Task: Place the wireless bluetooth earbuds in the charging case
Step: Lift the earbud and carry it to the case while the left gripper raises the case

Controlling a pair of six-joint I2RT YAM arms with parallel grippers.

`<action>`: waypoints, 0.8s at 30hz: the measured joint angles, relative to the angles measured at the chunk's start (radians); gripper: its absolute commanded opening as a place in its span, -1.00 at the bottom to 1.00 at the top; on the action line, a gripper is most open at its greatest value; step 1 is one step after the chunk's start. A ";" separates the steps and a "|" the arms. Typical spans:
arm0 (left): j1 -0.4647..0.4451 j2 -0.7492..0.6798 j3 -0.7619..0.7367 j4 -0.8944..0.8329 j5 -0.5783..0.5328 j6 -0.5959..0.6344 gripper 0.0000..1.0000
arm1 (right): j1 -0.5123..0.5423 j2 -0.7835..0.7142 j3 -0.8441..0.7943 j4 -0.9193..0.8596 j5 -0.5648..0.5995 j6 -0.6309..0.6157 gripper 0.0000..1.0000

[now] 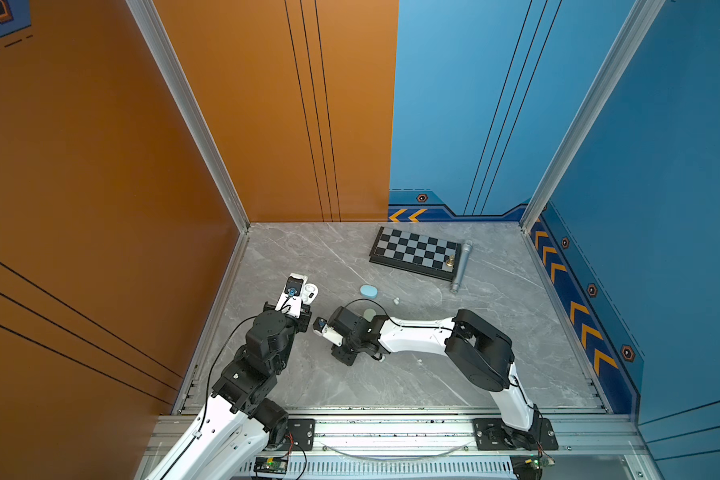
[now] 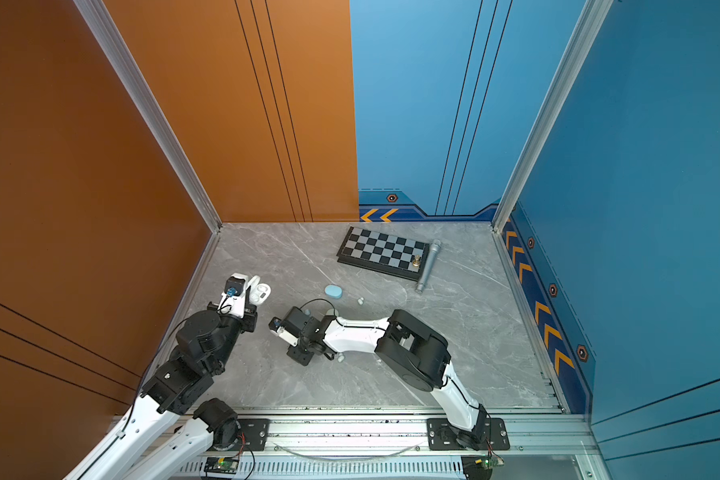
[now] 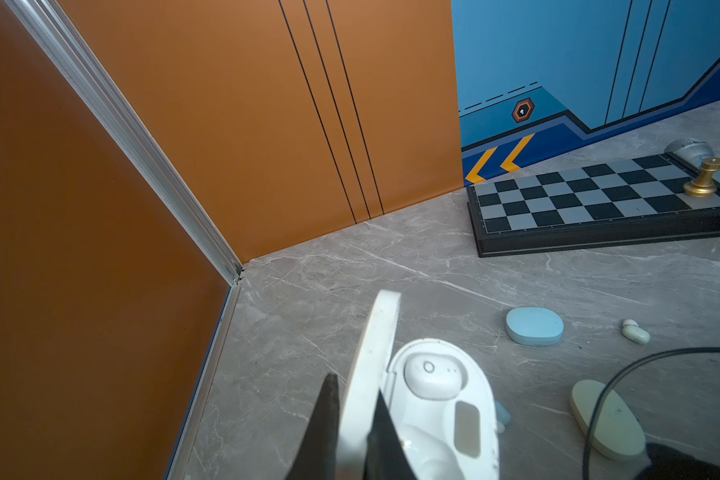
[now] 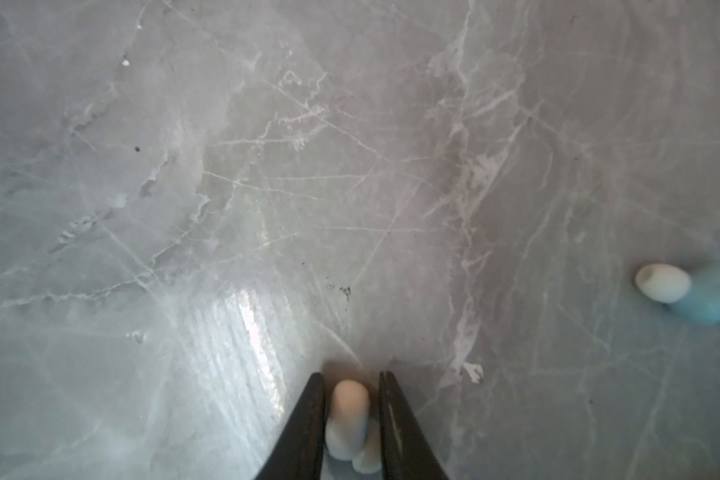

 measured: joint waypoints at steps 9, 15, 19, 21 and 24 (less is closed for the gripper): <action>0.004 0.002 0.000 0.001 0.001 0.000 -1.00 | 0.003 -0.002 0.000 -0.001 0.020 0.002 -0.73; 0.004 0.028 0.000 0.011 0.050 -0.003 -1.00 | -0.024 -0.058 -0.015 -0.010 0.022 0.040 -0.77; 0.004 0.073 0.000 0.045 0.121 -0.018 -1.00 | -0.079 -0.173 -0.057 -0.010 0.005 0.090 -0.77; 0.005 0.111 0.000 0.074 0.159 -0.032 -1.00 | -0.114 -0.238 -0.087 -0.008 -0.024 0.115 -0.77; 0.006 0.181 0.000 0.126 0.222 -0.054 -1.00 | -0.180 -0.335 -0.142 -0.014 -0.089 0.150 -0.77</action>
